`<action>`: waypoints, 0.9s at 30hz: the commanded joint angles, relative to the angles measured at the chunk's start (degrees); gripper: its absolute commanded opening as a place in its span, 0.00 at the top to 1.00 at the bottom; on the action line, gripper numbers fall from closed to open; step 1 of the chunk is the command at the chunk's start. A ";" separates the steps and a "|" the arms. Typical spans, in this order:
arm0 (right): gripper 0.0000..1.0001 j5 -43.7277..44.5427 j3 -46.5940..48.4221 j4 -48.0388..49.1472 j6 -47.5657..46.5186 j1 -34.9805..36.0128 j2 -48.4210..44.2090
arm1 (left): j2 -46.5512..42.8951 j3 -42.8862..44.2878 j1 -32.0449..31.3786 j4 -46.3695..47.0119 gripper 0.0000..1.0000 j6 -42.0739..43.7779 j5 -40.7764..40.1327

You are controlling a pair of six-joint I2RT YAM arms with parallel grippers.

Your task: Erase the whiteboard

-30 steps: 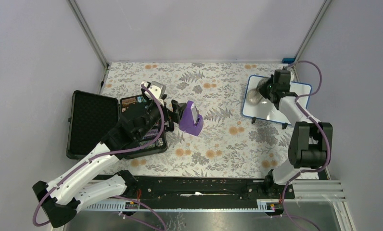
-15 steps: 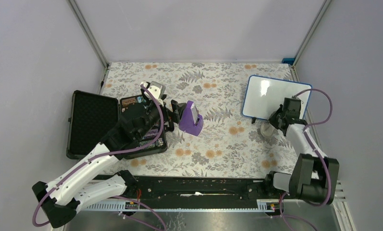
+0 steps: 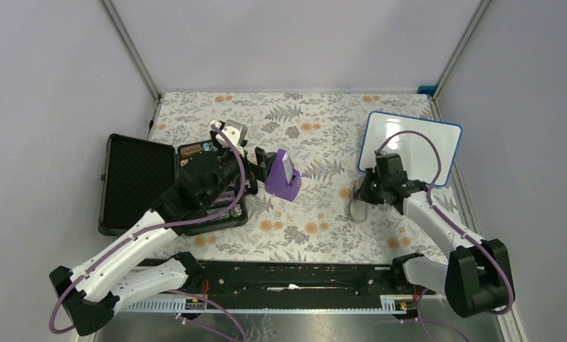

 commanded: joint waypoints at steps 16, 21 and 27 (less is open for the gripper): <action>1.00 0.30 -5.04 0.72 4.84 8.88 2.08 | 0.28 9.77 0.06 -2.82 0.01 -4.40 -3.95; 0.57 -1.56 -3.72 1.52 4.24 9.20 -1.52 | 0.77 12.60 0.06 -3.39 0.01 -5.10 -4.74; 0.15 0.66 2.99 -5.56 0.07 9.16 -14.14 | 1.73 19.69 0.06 -5.23 0.01 -3.30 -5.58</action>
